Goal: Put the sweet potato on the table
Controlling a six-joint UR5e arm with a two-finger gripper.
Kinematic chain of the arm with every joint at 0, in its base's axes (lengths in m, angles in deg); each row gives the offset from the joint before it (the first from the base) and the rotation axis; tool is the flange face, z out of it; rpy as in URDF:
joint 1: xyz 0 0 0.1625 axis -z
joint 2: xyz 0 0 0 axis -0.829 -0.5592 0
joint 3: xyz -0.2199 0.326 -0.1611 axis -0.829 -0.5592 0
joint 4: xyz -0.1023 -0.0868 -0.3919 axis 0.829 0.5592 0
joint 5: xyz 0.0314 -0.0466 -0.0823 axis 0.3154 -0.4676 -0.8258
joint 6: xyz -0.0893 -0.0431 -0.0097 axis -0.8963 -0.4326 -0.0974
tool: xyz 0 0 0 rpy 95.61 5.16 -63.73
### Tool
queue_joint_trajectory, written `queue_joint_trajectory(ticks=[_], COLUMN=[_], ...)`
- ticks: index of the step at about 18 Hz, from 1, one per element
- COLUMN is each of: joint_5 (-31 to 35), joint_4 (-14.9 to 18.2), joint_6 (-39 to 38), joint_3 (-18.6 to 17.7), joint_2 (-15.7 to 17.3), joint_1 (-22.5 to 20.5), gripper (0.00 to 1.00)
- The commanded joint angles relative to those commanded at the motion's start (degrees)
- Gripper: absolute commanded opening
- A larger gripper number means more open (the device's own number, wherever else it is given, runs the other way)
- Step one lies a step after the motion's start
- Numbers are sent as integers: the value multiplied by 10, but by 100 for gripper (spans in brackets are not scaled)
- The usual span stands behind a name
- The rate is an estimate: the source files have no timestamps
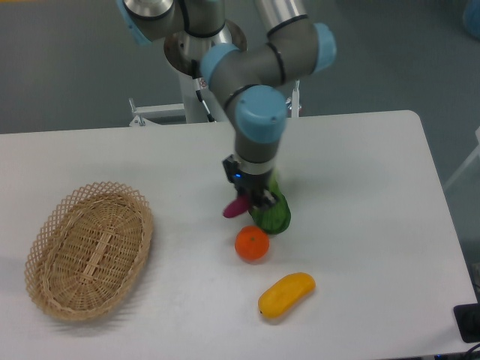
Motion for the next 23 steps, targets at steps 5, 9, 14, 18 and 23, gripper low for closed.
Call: queue_joint_trajectory(ticks=[5,9,14,18,23], joint_5=[0,0,0,3,0], joint_4=[-24,-42,-44,-41,-32], joint_6=[1,4,0,3,10], joint_3=[-36,-42,-36,-13,43], joint_2=[-8,-23,-12,1,2], joint_1=[19,25,24,20,-24], gripper=[27,48,100,100,100])
